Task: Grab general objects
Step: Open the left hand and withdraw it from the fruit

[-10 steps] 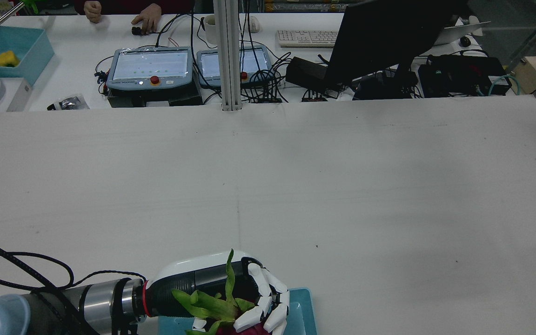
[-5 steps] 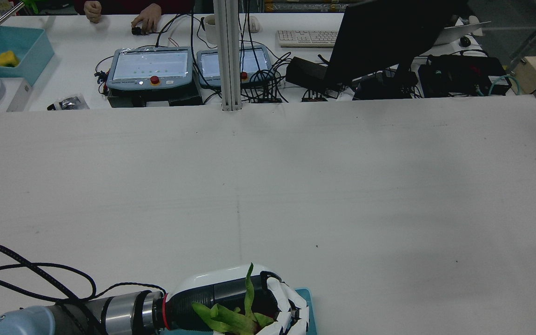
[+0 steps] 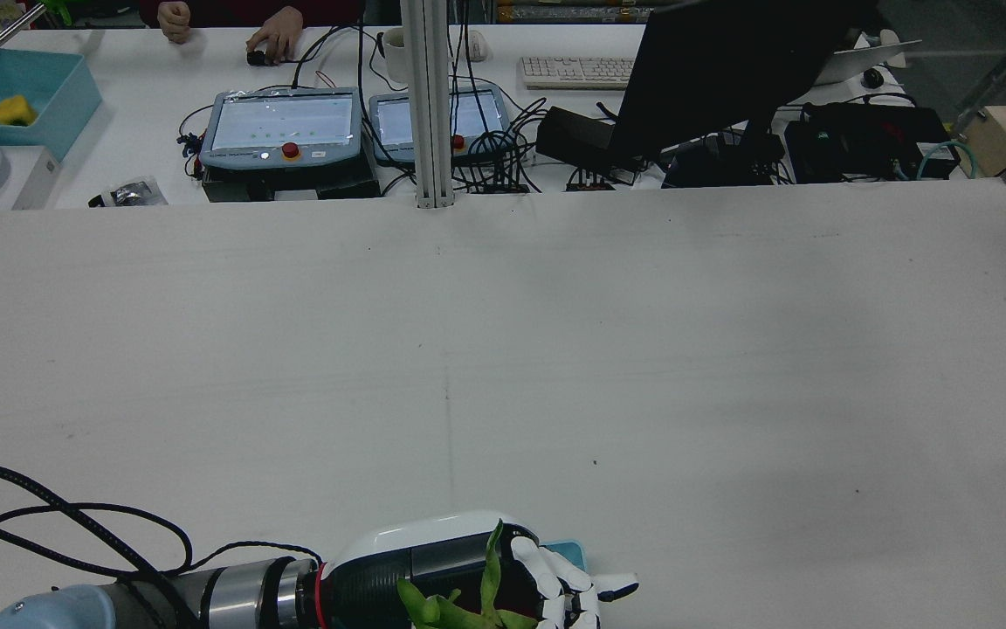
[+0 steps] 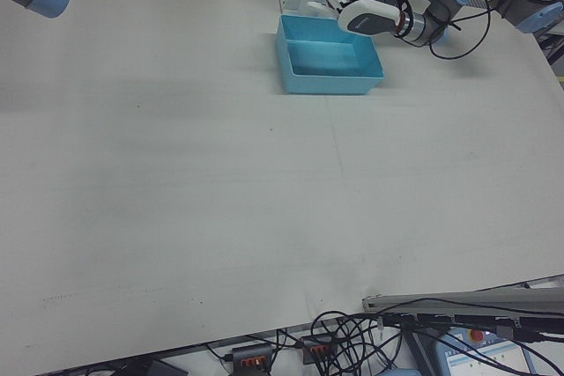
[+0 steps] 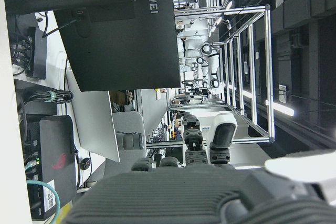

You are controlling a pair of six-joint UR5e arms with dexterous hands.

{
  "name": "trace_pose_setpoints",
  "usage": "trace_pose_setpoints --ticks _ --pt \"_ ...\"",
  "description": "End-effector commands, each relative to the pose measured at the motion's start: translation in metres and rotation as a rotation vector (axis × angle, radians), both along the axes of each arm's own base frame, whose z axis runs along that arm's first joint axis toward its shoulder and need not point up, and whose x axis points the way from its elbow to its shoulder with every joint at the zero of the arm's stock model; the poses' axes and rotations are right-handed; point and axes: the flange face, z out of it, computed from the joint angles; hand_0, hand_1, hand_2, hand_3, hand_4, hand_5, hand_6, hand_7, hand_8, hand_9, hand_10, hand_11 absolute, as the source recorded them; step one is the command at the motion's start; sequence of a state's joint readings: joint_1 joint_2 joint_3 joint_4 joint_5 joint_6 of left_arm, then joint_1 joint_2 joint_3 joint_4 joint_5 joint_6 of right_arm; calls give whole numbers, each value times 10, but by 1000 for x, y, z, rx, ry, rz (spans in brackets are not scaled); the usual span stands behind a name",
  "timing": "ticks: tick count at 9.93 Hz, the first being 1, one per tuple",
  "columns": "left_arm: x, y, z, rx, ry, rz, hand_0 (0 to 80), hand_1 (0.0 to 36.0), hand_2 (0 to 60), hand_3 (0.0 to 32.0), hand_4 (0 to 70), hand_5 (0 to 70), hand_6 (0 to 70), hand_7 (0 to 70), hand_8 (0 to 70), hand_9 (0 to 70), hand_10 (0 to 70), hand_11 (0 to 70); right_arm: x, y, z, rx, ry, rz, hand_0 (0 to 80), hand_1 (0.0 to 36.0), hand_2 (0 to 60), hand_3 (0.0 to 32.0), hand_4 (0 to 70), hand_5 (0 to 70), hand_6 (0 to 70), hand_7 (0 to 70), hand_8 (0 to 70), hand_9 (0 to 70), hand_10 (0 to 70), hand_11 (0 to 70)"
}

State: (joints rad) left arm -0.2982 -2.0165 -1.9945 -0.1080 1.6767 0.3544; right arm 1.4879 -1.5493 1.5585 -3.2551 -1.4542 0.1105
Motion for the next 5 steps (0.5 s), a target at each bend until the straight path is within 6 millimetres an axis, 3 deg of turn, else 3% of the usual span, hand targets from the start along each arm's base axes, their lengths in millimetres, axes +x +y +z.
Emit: trace_pose_setpoints --ticks 1,5 --pt "0 -1 -1 1 1 0 478 53 0 0 0 53 27 135 37 13 0 0 0 0 0 2 0 0 0 0 0 0 0 0 0 0 0 0 0 0" --pt "0 0 2 1 -4 1 481 53 0 0 13 70 23 126 30 11 0 0 0 0 0 0 0 0 0 0 0 0 0 0 0 0 0 0 0 0"
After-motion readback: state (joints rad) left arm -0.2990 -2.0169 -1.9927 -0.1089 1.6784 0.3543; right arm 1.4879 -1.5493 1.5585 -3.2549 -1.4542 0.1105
